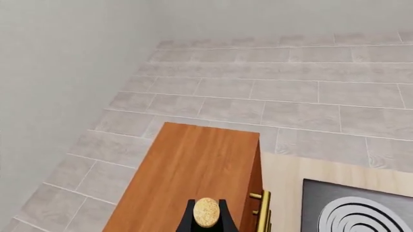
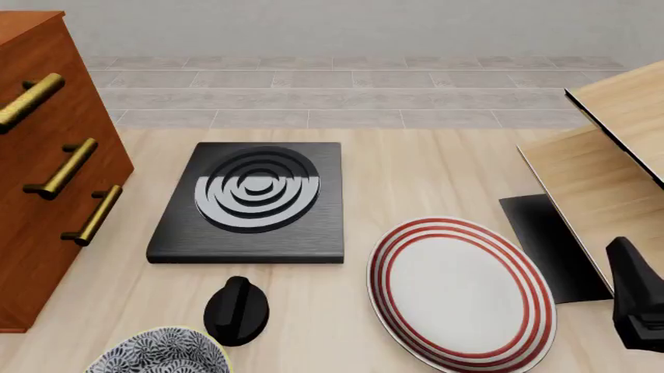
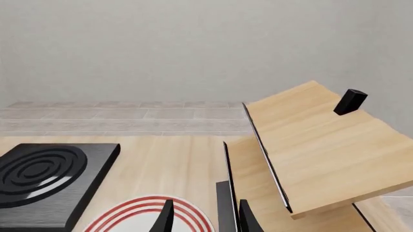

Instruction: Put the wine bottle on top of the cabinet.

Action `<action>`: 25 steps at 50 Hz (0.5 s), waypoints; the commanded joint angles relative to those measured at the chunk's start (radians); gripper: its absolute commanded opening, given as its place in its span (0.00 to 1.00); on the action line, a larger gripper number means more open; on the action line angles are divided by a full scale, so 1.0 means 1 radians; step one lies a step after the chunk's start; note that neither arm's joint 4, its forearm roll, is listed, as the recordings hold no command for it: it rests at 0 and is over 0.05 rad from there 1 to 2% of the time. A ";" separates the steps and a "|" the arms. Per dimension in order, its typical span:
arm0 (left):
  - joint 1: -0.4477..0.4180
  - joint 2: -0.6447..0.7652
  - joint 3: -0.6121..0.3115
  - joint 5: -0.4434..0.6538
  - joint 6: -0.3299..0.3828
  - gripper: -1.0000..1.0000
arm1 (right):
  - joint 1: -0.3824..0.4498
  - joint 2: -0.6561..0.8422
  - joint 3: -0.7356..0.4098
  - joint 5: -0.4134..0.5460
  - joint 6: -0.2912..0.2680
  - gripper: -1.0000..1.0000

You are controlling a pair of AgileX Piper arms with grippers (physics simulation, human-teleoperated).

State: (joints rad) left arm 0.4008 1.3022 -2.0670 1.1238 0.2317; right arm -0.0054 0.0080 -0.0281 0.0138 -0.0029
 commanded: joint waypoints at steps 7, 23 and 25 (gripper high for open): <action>0.059 -0.001 0.207 -0.086 -0.003 0.00 | 0.000 -0.006 0.006 -0.001 -0.001 1.00; 0.025 -0.035 0.267 -0.094 -0.001 0.00 | 0.001 -0.006 0.006 -0.003 -0.003 1.00; 0.017 -0.039 0.263 -0.091 0.002 0.00 | 0.001 -0.006 0.006 -0.004 -0.004 1.00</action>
State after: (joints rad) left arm 0.4186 1.2218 -1.9116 0.9766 0.2176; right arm -0.0047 0.0027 -0.0222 0.0109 -0.0051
